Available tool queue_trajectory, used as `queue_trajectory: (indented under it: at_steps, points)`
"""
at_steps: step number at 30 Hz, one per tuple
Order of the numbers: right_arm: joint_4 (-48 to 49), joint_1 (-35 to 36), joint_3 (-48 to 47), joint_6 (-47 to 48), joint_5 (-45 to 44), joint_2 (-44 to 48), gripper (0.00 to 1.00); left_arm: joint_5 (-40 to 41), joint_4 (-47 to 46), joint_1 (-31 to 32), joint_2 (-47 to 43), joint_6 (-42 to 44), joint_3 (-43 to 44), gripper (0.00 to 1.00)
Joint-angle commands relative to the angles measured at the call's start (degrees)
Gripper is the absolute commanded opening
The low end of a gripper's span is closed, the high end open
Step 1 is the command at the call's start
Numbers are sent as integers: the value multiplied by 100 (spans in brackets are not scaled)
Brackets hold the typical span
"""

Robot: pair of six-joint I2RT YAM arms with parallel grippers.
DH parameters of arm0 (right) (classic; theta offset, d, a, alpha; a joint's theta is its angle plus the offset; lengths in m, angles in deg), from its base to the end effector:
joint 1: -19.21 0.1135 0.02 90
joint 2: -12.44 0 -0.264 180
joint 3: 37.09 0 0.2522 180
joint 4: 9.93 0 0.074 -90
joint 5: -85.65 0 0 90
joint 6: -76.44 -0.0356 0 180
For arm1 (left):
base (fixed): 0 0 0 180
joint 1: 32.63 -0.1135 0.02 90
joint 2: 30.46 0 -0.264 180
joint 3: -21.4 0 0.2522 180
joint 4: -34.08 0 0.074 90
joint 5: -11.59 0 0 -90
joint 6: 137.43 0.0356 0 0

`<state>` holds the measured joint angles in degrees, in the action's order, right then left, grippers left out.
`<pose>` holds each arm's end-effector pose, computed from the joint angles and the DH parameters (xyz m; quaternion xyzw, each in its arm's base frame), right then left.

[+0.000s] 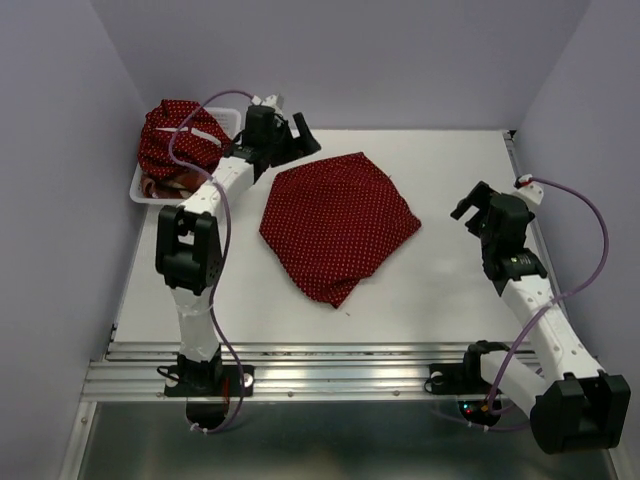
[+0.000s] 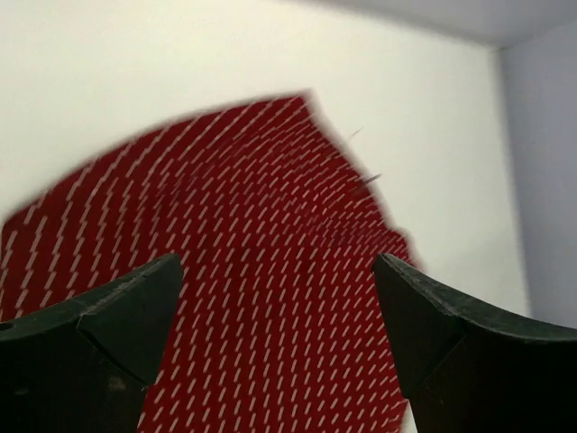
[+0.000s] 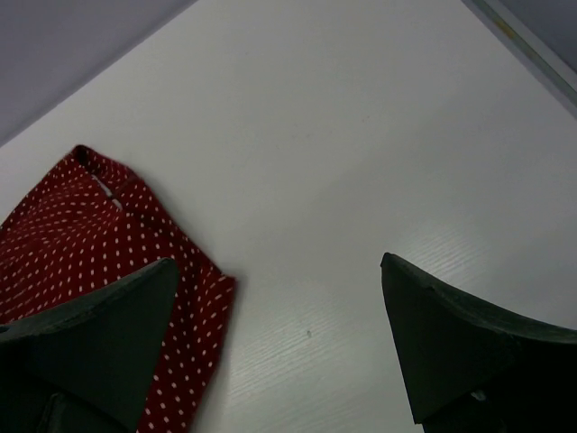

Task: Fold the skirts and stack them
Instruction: Move the skirt to the center of the board, then flatten the skirt out

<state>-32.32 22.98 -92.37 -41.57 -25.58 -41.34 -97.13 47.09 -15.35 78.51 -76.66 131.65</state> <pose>0.2166 0.0014 0.2949 0.2721 0.7695 0.0067 0.5777 0.4391 -0.1486 0.3469 0.0224 0.7719 -0.3618 0.5223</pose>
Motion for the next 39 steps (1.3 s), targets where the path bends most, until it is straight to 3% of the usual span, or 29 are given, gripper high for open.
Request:
queue_trajectory:
  at_steps: [1,5,13,20,25,31,39]
  points:
    - [36,1,-260,181,478,-211,100,1009,1648,-84,134,357,608,99]
    - [-25,1,-445,349,1269,-528,100,1344,1193,-84,-348,304,-259,99]
    - [-8,54,-664,314,1736,-1423,100,1819,1323,-84,-649,453,-754,99]
    - [431,467,-1217,612,2501,-2346,100,1301,1280,-32,-438,516,-947,99]
    - [414,528,-2123,446,2554,-3585,100,1002,894,65,-604,261,-1868,99]
    - [458,528,-3035,753,3150,-4631,100,835,752,135,-535,190,-2283,99]
    - [370,581,-2933,771,3073,-5397,100,826,664,153,-8,111,-2126,99]
